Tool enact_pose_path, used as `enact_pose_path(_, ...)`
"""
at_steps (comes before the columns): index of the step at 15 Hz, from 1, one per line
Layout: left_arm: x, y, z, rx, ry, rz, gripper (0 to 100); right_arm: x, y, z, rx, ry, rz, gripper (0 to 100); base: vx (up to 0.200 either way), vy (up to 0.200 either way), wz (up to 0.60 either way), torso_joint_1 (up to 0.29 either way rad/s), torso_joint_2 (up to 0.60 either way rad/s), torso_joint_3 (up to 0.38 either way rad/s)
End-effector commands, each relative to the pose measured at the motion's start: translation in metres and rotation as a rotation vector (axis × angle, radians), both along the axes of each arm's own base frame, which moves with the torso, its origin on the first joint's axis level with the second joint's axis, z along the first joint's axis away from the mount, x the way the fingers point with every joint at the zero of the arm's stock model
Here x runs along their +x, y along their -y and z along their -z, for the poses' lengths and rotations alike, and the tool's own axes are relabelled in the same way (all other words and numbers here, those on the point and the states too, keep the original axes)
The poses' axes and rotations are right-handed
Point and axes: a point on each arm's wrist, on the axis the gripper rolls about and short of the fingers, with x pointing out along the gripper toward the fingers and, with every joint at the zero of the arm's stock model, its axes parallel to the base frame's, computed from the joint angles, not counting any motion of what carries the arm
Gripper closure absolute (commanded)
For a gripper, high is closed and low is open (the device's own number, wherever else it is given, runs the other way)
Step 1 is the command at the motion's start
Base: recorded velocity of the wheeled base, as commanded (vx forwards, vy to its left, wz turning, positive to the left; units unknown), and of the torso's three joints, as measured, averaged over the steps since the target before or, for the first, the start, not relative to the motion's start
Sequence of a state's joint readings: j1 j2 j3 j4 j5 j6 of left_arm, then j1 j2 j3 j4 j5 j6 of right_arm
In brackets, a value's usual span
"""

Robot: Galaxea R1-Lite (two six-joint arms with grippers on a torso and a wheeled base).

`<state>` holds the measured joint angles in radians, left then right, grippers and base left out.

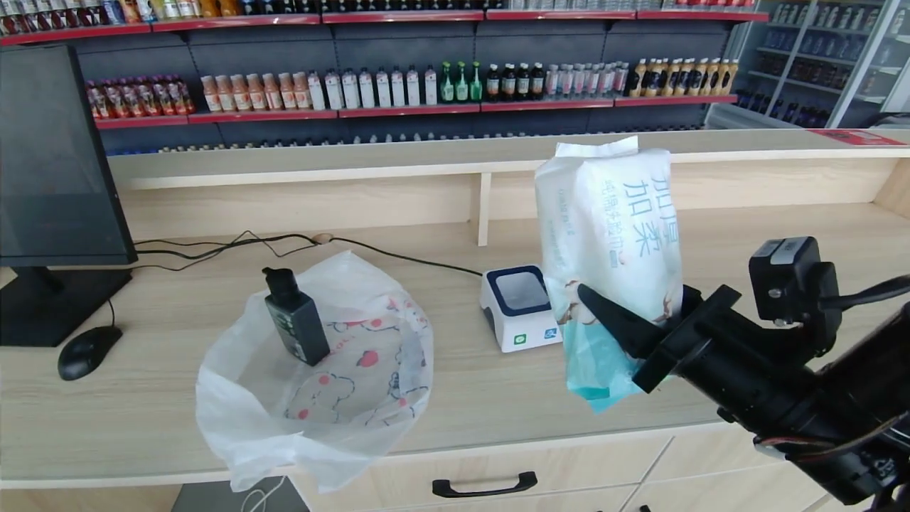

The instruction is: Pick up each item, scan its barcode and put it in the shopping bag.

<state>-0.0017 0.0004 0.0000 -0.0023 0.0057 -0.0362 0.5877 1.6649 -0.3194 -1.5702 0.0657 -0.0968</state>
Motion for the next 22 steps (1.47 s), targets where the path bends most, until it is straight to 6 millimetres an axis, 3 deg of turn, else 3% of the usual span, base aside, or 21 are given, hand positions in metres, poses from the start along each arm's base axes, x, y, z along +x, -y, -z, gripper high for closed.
enact_pose_path(1, 0.0, 0.0, 0.0, -0.001, 0.001, -0.001, 0, 0.009, 0.0, 0.012, -0.028, -0.043, 0.02, 100, 0.0, 0.2, 0.0, 0.002, 0.01, -0.002)
enact_pose_path(8, 0.0, 0.0, 0.0, 0.004, 0.001, -0.001, 0, 0.036, -0.006, 0.036, -0.001, -0.156, 0.088, 100, 0.0, 0.0, 0.0, 0.0, 0.0, 0.0)
enact_pose_path(12, 0.0, 0.0, 0.0, 0.004, 0.001, -0.001, 0, 0.038, -0.01, 0.058, -0.049, -0.228, 0.087, 100, 0.0, 0.0, 0.0, 0.0, 0.0, 0.0)
enact_pose_path(16, 0.0, 0.0, 0.0, 0.004, 0.001, -0.001, 0, 0.053, 0.005, 0.065, -0.052, -0.249, 0.161, 100, 0.0, 0.0, 0.0, 0.0, 0.0, 0.0)
enact_pose_path(22, 0.0, 0.0, 0.0, 0.004, 0.001, -0.001, 0, 0.058, 0.004, 0.067, -0.051, -0.248, 0.167, 100, 0.0, 0.0, 0.0, 0.0, 0.0, 0.0)
